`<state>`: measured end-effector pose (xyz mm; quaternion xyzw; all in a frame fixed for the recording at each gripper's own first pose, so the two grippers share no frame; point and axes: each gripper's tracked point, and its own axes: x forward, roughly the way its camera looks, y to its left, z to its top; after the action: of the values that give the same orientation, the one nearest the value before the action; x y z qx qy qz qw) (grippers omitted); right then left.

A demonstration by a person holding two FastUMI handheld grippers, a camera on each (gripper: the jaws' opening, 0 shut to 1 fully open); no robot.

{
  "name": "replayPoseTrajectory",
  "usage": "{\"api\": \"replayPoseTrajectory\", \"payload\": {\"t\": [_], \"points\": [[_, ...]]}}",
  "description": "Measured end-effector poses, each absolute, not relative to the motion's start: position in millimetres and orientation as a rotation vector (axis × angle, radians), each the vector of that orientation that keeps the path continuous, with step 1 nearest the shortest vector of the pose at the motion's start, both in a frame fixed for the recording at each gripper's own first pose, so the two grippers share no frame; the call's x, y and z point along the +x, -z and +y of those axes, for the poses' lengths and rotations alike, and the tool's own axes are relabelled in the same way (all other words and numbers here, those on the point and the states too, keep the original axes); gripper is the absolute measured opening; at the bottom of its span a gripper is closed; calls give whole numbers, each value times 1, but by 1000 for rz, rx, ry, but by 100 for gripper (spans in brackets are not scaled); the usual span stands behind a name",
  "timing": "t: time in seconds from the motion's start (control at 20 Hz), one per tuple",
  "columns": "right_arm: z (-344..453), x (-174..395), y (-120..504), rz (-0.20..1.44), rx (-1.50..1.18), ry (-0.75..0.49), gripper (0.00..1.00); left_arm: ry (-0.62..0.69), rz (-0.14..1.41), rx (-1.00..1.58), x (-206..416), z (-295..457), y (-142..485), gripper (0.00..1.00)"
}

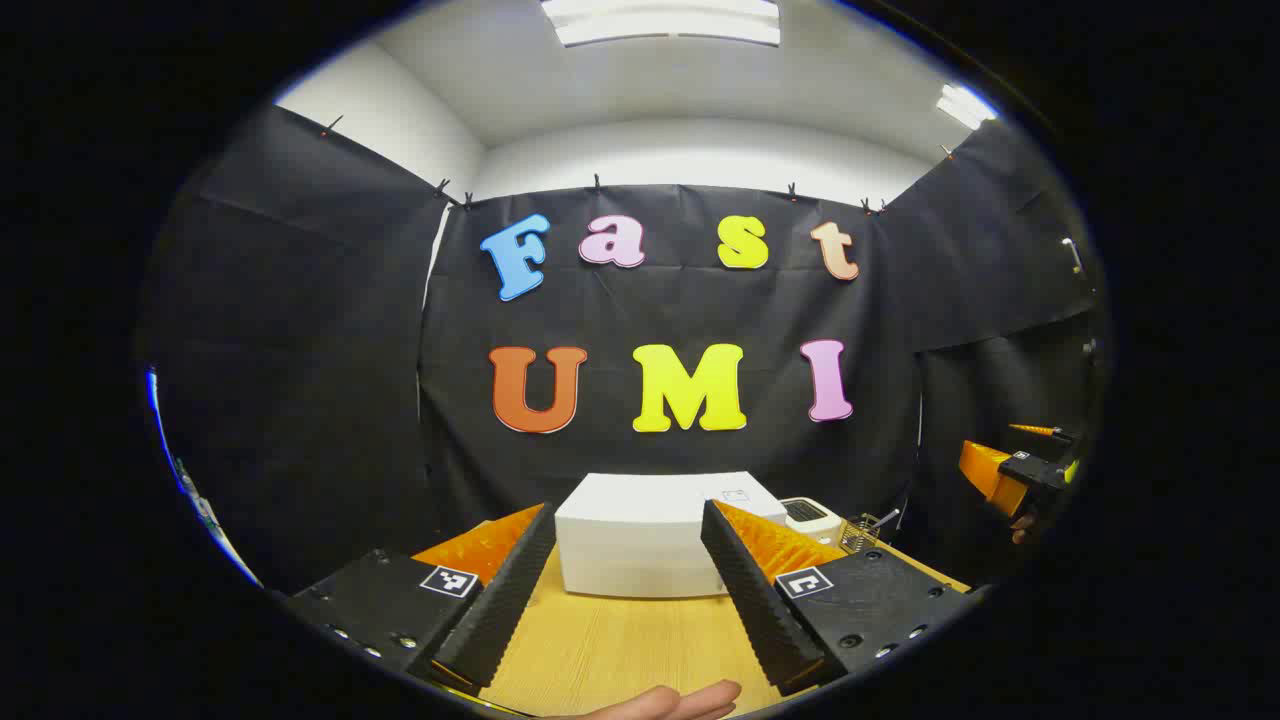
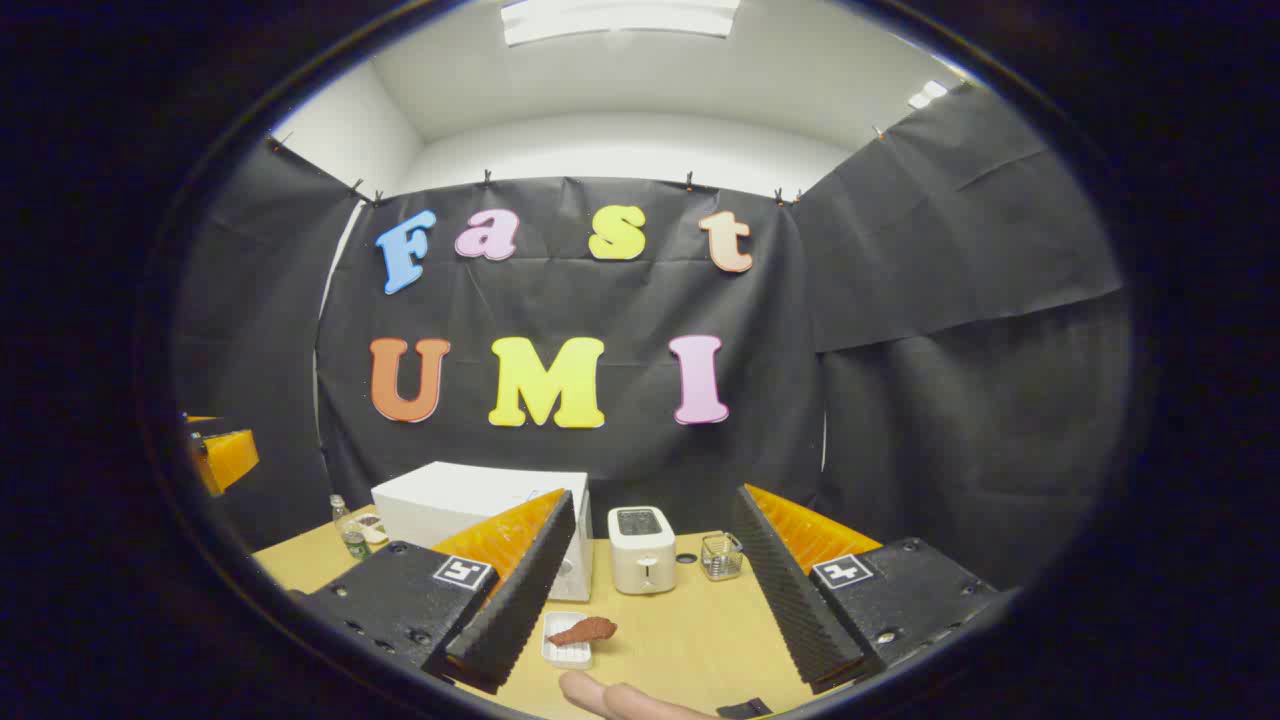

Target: Open the microwave oven with the left hand, put the food in, and close the microwave oven.

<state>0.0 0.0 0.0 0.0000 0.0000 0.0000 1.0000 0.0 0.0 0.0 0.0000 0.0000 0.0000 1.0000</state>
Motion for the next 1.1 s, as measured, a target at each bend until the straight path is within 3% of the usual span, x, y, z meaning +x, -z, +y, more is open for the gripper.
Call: {"api": "replayPoseTrajectory", "payload": {"t": [0.05, 0.1, 0.35, 0.4, 0.45, 1.1], "points": [[-1, -1, -2, -4, -2, 3, 100, 6, 1, 6, 1, -2, 0, 82], [-2, -2, -2, -5, -4, 5, 100, 14, 4, 18, 1, -6, 1, 92], [-7, -6, -5, -29, -11, 15, 100, 74, 20, 25, -2, -28, 6, 92], [-8, -8, -5, -29, -11, 15, 94, 75, 23, 20, 0, -29, 6, 93], [-11, -7, -5, -29, -12, 19, 100, 74, 24, 20, 0, -29, 6, 95], [-19, -8, 5, -40, -7, 6, 100, 55, 12, 39, 44, -51, 30, 95]]}}
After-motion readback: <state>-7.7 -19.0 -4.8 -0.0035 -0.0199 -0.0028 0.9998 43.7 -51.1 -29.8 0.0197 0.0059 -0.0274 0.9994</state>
